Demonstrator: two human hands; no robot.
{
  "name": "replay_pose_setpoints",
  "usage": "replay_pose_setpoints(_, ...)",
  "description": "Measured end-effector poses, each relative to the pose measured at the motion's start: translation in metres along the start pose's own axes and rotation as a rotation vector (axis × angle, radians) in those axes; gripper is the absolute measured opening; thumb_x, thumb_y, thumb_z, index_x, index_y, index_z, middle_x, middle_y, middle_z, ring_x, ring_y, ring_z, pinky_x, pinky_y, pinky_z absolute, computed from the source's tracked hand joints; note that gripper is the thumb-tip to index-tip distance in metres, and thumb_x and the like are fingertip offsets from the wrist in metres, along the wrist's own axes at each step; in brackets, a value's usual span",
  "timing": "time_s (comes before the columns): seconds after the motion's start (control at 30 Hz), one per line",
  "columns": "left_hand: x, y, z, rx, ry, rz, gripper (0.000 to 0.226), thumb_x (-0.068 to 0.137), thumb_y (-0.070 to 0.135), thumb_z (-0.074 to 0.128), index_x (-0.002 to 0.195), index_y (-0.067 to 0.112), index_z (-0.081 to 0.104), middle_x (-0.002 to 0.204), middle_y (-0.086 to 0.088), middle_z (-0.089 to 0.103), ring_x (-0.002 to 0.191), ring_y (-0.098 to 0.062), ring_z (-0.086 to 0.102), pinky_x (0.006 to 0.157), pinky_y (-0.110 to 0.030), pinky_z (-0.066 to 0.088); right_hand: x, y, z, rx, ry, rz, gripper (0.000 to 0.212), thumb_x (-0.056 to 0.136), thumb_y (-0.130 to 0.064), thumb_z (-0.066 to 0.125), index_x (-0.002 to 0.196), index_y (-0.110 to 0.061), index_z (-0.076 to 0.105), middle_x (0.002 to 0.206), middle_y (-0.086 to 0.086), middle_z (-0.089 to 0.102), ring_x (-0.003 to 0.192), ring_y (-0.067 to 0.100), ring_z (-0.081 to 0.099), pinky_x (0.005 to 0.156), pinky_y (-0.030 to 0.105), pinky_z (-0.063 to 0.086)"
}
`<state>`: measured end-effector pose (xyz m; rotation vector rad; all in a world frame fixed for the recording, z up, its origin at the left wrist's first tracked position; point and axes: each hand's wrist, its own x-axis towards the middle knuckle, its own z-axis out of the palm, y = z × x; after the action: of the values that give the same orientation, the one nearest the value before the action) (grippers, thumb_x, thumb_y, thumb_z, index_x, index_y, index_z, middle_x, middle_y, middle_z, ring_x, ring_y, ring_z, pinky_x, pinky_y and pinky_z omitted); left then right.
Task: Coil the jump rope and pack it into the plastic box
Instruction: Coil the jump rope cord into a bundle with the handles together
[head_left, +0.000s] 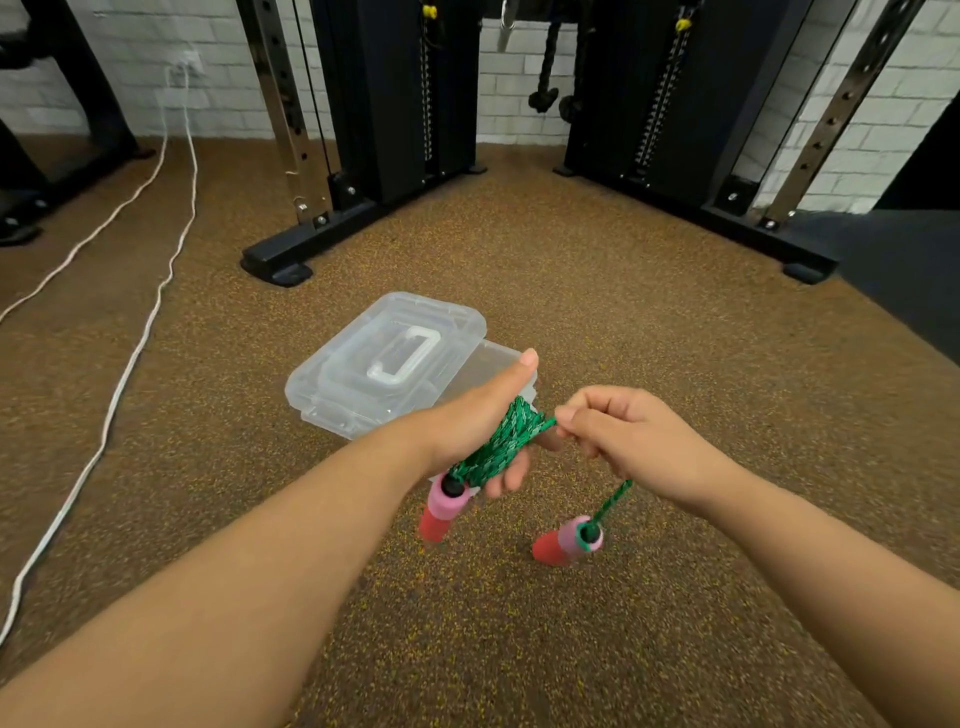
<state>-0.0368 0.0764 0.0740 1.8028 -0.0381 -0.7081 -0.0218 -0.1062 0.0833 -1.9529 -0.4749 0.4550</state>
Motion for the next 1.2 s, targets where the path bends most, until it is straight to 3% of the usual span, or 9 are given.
replay_pose_setpoints(0.13,-0.002,-0.001,0.001,-0.091,-0.174,-0.056,0.088,0.084,0.074,0.022,0.111,0.001,0.063,0.043,0.002,0.043,0.037,-0.013,0.042,0.047,-0.022,0.039,0.006,0.003,-0.006,0.071,0.058,-0.055,0.004,0.089,-0.015,0.061,0.086,-0.016,0.061,0.051,-0.019,0.056,0.047,-0.007,0.047,0.046,0.006,0.035)
replay_pose_setpoints(0.27,-0.007,-0.001,-0.001,-0.122,-0.212,0.026,0.04,0.094,0.04,0.046,0.106,0.008,0.067,0.039,0.008,0.034,0.036,-0.008,0.038,0.052,-0.024,0.039,0.009,0.012,-0.006,0.18,0.048,0.003,0.005,0.089,-0.024,0.06,0.09,-0.02,0.063,0.059,-0.01,0.055,0.047,0.0,0.042,0.049,0.017,0.034)
replay_pose_setpoints(0.37,-0.009,-0.002,-0.006,-0.167,-0.163,0.033,0.03,0.095,0.033,0.047,0.098,0.012,0.067,0.039,0.009,0.033,0.034,-0.007,0.038,0.048,-0.022,0.04,0.008,0.021,-0.01,0.276,0.044,0.04,0.012,0.091,-0.022,0.056,0.094,-0.02,0.067,0.064,-0.007,0.059,0.053,0.006,0.044,0.054,0.02,0.036)
replay_pose_setpoints(0.57,-0.011,-0.004,-0.009,-0.202,-0.093,0.06,0.024,0.097,0.029,0.045,0.084,0.015,0.059,0.038,0.009,0.035,0.033,-0.007,0.038,0.047,-0.022,0.042,0.008,0.035,-0.017,0.216,-0.044,0.005,0.025,0.075,-0.008,0.073,0.094,-0.023,0.072,0.086,0.001,0.065,0.072,0.006,0.056,0.065,0.017,0.046)
replay_pose_setpoints(0.8,-0.009,-0.004,-0.008,-0.218,-0.076,0.086,0.025,0.097,0.03,0.044,0.081,0.016,0.057,0.038,0.008,0.034,0.033,-0.007,0.037,0.048,-0.023,0.042,0.01,0.035,-0.013,0.067,0.138,-0.086,0.007,0.079,-0.017,0.072,0.082,-0.024,0.073,0.067,-0.009,0.063,0.058,0.003,0.05,0.058,0.019,0.041)
replay_pose_setpoints(0.83,-0.009,-0.003,-0.008,-0.228,-0.071,0.089,0.025,0.097,0.03,0.044,0.08,0.016,0.056,0.038,0.008,0.034,0.033,-0.007,0.036,0.048,-0.022,0.041,0.01,0.035,-0.013,0.034,0.145,-0.091,0.003,0.079,-0.027,0.071,0.081,-0.025,0.073,0.066,-0.009,0.061,0.059,0.005,0.049,0.059,0.022,0.042)
replay_pose_setpoints(0.93,-0.007,-0.003,-0.01,-0.265,-0.032,0.107,0.026,0.097,0.029,0.045,0.078,0.016,0.057,0.037,0.008,0.032,0.032,-0.008,0.035,0.046,-0.021,0.041,0.006,0.038,-0.013,-0.026,0.124,-0.075,0.025,0.079,-0.047,0.059,0.081,-0.026,0.073,0.066,-0.005,0.057,0.062,0.011,0.048,0.061,0.028,0.044)
replay_pose_setpoints(1.03,-0.006,-0.005,-0.013,-0.287,0.002,0.121,0.027,0.097,0.029,0.045,0.076,0.016,0.058,0.037,0.007,0.033,0.031,-0.009,0.035,0.045,-0.021,0.04,0.006,0.036,-0.009,0.136,0.133,-0.015,0.031,0.094,-0.032,0.049,0.075,-0.018,0.068,0.064,-0.004,0.053,0.059,0.008,0.047,0.055,0.016,0.042)
replay_pose_setpoints(1.2,-0.007,-0.006,-0.012,-0.285,-0.033,0.094,0.026,0.097,0.029,0.045,0.077,0.016,0.056,0.037,0.008,0.032,0.031,-0.008,0.034,0.046,-0.022,0.039,0.009,0.034,-0.015,0.205,0.176,0.049,0.038,0.098,-0.039,0.04,0.072,-0.018,0.059,0.052,-0.011,0.04,0.049,0.007,0.032,0.052,0.026,0.028)
